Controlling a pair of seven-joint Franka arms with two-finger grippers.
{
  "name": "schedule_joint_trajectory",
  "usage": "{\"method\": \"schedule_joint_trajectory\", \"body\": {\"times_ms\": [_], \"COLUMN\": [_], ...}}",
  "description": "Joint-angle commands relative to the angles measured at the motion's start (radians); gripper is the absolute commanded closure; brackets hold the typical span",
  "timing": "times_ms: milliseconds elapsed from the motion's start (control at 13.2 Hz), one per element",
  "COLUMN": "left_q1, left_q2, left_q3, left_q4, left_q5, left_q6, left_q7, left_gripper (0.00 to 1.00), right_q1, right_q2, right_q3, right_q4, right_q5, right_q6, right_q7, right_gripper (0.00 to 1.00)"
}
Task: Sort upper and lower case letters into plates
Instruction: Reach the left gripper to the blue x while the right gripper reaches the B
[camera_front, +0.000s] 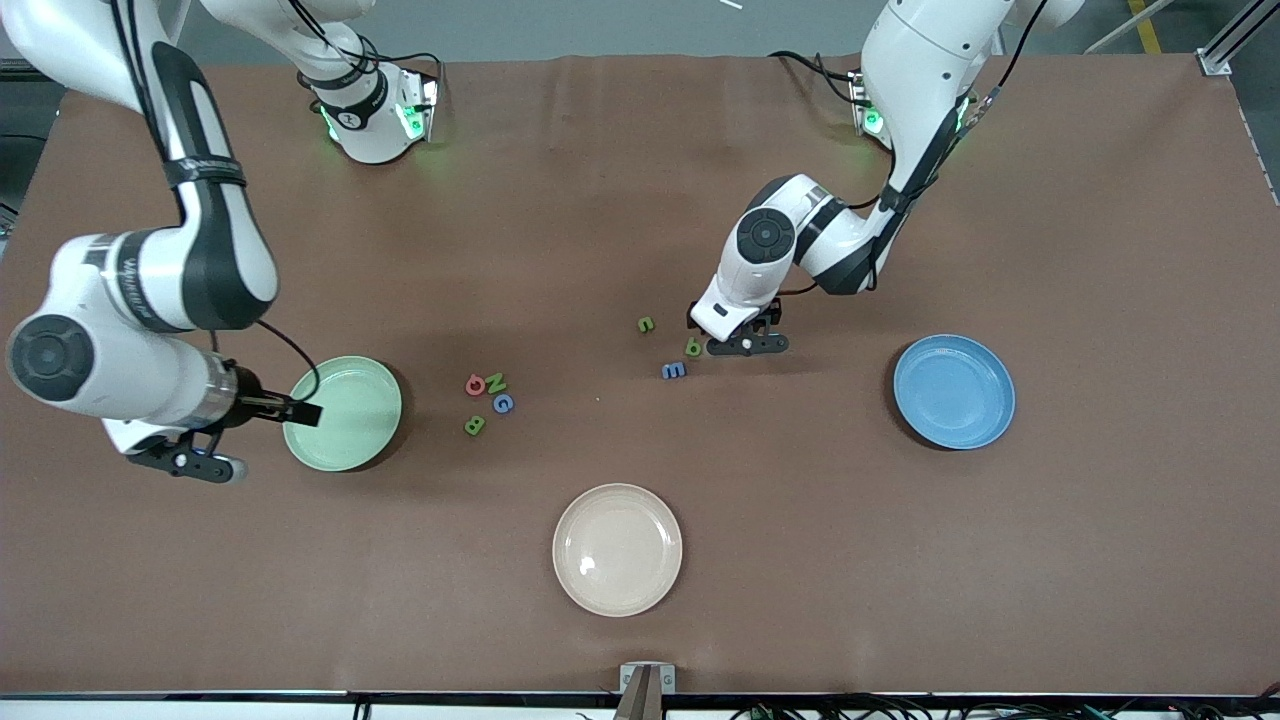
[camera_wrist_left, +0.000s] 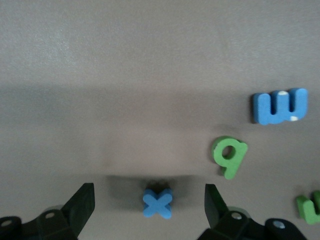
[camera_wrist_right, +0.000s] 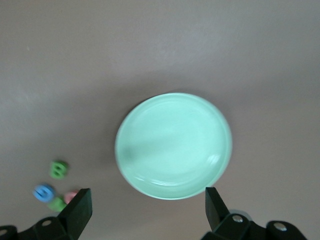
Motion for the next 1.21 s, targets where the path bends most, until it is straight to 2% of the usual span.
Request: {"method": "schedule_joint_trajectory", "body": {"times_ms": [0,152,531,834,986,1138], "left_q1": [-0.006,-0.009,-0.032,-0.032,-0.032,-0.033], "left_q2": [-0.001,-0.002,-0.004,-0.002,-0.004,-0.002], "left_q3": [0.002,0.000,0.000,0.002,0.002,0.002], "left_q4": [-0.007,-0.008,-0.013,-0.010,-0.002,-0.001], "left_q5": [0.026,0.026,0.026,0.026,0.026,0.027], "left_q6": [0.017,0.009,-0.035,-0.035,-0.035,-0.035], "left_q7": [-0.040,-0.066,-0.083,-0.083,-0.083,-0.083], "left_gripper": [0.14,0.19,0.22,0.42,0.43,0.48], "right_q1": [0.082,0.111,0.221,0.234,0.238,0.263], "right_q2": [-0.014,-0.009,0.132,0.196,0.209,0.227], "right_q3": [-0.005,-0.002,-0.004,-0.005,-0.005,-0.007], "right_q4": [-0.099,-0.160,-0.154,-0.123,-0.125,-0.125], "right_q5": [0.010,0.013,0.012,0.006,-0.002,-0.004], "right_q6": [0.125,0.240,0.452,0.460,0.472,0.489], "right_q7": [0.234,0.250,0.494,0.516,0.540,0.566], "right_gripper": [0.00,0.00,0.00,0.00,0.02,0.06]}}
